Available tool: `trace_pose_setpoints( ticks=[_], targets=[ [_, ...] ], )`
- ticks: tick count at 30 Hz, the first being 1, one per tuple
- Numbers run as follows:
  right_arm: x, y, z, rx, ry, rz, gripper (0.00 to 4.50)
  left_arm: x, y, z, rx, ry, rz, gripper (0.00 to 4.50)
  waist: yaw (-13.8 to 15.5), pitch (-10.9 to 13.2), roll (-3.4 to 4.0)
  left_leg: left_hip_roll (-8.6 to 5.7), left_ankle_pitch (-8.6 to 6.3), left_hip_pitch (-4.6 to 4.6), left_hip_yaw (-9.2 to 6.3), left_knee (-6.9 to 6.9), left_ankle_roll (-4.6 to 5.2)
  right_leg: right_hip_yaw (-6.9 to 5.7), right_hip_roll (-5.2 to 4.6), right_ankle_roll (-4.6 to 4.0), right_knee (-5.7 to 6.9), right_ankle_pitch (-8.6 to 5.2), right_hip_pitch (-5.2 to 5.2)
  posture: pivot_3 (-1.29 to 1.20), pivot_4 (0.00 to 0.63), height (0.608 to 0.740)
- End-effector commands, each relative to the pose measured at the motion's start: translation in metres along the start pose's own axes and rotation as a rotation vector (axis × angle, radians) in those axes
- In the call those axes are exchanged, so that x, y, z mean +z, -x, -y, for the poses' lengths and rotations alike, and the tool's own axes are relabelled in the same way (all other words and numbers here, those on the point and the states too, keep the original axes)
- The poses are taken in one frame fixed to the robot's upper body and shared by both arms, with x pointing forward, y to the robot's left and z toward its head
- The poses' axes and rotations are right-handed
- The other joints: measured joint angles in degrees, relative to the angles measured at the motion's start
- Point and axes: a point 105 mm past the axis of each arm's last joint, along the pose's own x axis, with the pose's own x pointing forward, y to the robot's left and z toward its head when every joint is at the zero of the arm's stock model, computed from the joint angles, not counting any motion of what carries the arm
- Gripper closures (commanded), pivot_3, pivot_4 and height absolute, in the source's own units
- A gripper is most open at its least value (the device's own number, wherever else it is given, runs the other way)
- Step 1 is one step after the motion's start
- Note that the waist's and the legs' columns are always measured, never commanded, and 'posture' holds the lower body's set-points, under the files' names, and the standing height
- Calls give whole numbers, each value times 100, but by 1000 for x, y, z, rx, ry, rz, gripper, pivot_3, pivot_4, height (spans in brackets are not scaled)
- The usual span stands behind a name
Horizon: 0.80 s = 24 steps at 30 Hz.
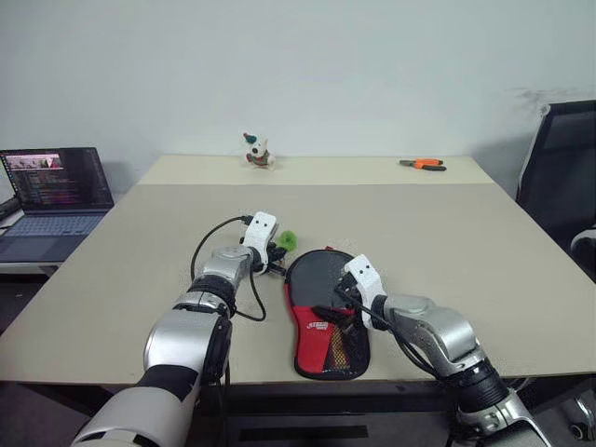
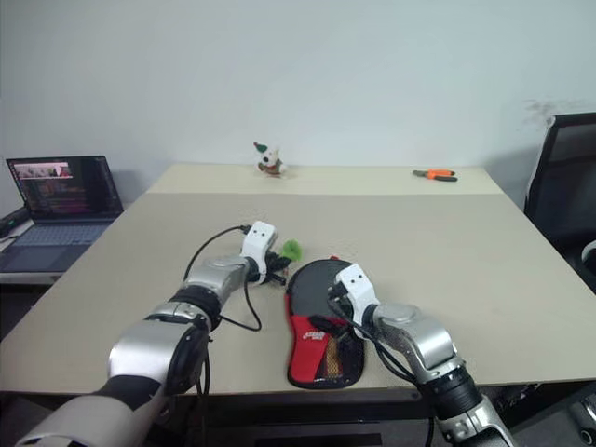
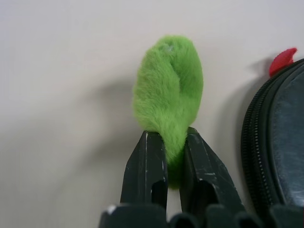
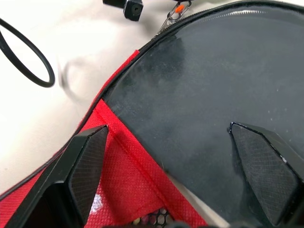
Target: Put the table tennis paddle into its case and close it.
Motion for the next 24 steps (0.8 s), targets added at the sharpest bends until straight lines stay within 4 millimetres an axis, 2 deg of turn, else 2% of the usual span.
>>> trace_pose_setpoints(
  ticks=[1, 3, 9, 14, 20, 24],
  targets=[
    [-35, -5, -1, 1, -42, -121, 0, 30, 1, -1, 33, -142, 56, 4443, 2, -1, -1, 0, 0, 2, 0, 1, -1, 0, 0, 1, 5, 0, 0, 0, 150, 740],
    [-41, -4, -7, 18, -47, -142, 0, 36, -1, 1, 50, -229, 57, 4443, 9, -3, -2, 0, 1, 4, -1, 1, -2, -1, 0, 2, 10, -1, 1, 0, 150, 740],
    [-67, 4, -21, 71, -16, -243, 0, 71, -7, 21, 105, -525, 122, 4443, 18, -19, -21, -6, 1, 6, -1, 1, -2, 1, -1, 4, 7, -2, 4, 0, 150, 740],
    [-84, 11, -22, 63, -11, -294, 0, 83, -12, 36, 128, -800, 122, 4444, 15, -49, -22, -31, 1, 13, -1, -2, -1, 4, -2, 6, 8, -4, 8, 0, 150, 740],
    [-100, 22, -36, 75, -30, -327, 0, 91, -15, 51, 157, -1081, 131, 4444, 19, -74, -34, -37, 1, 14, -3, -2, -1, 3, -6, 8, 4, -6, 13, 0, 150, 740],
    [-107, 27, -46, 85, -44, -341, 0, 99, -18, 70, 150, -1314, 167, 4444, 25, -89, -53, -39, 0, 16, -10, -2, -1, -3, -9, 9, -4, -6, 23, 0, 150, 740]
  ],
)
